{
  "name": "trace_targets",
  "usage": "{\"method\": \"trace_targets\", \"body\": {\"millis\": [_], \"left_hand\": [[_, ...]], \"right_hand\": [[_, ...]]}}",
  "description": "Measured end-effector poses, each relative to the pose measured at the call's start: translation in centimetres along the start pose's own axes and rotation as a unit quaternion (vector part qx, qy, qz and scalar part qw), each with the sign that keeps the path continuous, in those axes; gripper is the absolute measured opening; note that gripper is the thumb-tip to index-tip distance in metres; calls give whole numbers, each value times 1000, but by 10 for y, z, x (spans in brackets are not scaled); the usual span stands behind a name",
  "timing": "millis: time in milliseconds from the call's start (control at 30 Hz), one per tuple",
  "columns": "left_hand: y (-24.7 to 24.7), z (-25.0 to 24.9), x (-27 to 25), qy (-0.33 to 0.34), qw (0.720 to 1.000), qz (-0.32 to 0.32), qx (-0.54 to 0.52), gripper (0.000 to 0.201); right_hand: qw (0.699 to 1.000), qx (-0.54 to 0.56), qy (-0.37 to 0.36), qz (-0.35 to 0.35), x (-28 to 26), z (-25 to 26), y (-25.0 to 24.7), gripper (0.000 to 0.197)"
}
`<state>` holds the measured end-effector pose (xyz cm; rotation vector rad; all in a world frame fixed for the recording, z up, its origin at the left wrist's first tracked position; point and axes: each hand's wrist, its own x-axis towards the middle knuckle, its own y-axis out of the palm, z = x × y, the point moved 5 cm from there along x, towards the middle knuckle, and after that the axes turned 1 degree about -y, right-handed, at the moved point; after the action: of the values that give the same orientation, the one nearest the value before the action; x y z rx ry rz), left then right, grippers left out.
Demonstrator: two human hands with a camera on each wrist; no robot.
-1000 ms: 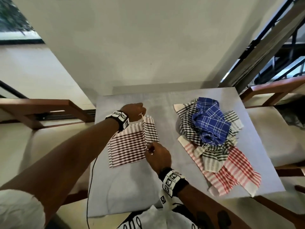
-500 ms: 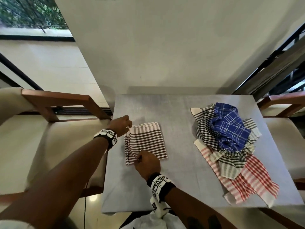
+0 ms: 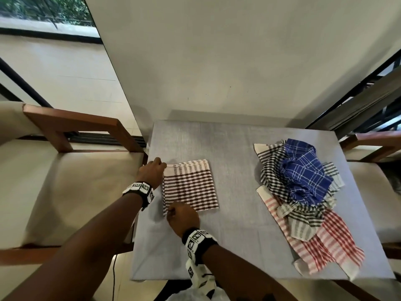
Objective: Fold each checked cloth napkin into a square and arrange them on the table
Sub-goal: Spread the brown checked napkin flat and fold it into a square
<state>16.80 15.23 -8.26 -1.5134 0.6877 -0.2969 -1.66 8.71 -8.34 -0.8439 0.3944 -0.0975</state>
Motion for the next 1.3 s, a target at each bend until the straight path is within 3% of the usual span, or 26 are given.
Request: {"method": "trace_targets", "body": {"millis": [67, 133, 200, 267, 333, 433, 600, 700, 800, 900, 1000, 1200, 1300], "left_hand": [[-1, 3, -6, -22, 999, -21, -10, 26], [-3, 1, -14, -56, 996, -44, -48, 25], [3, -3, -24, -131, 983, -50, -118, 29], [15, -10, -36, -237, 951, -17, -199, 41], [29, -23, -46, -290, 927, 24, -238, 47], [37, -46, -50, -260, 934, 25, -242, 34], [47, -75, -57, -190, 929, 32, -317, 26], [46, -86, -65, -176, 934, 45, -306, 32], [39, -92, -70, -171, 960, -9, -221, 44], [37, -116, -69, -46, 990, -68, -119, 49], [42, -145, -65, 69, 992, -62, -81, 47], [68, -142, -48, 46, 996, 33, -72, 59], [78, -122, -50, 22, 998, 19, -57, 67]], "right_hand": [[997, 25, -16, 71, 2, -6, 7, 23], [996, 40, -30, 73, 3, -16, 6, 28], [999, 28, -35, 2, 7, -30, -5, 27], [995, -15, -40, -85, 14, -45, -20, 24], [991, -67, -53, -107, 21, -56, -30, 35], [988, -116, -67, -79, 18, -76, -37, 46], [984, -142, -66, -90, -22, -122, -38, 45], [986, -131, -58, -80, -49, -145, -39, 46], [988, -121, -60, -79, -53, -150, -50, 48], [984, -122, -59, -117, -38, -139, -62, 51], [986, -119, -59, -100, -10, -121, -60, 57], [983, -169, -73, -24, 38, -114, -43, 69], [978, -194, -62, -35, 44, -140, -50, 73]]}}
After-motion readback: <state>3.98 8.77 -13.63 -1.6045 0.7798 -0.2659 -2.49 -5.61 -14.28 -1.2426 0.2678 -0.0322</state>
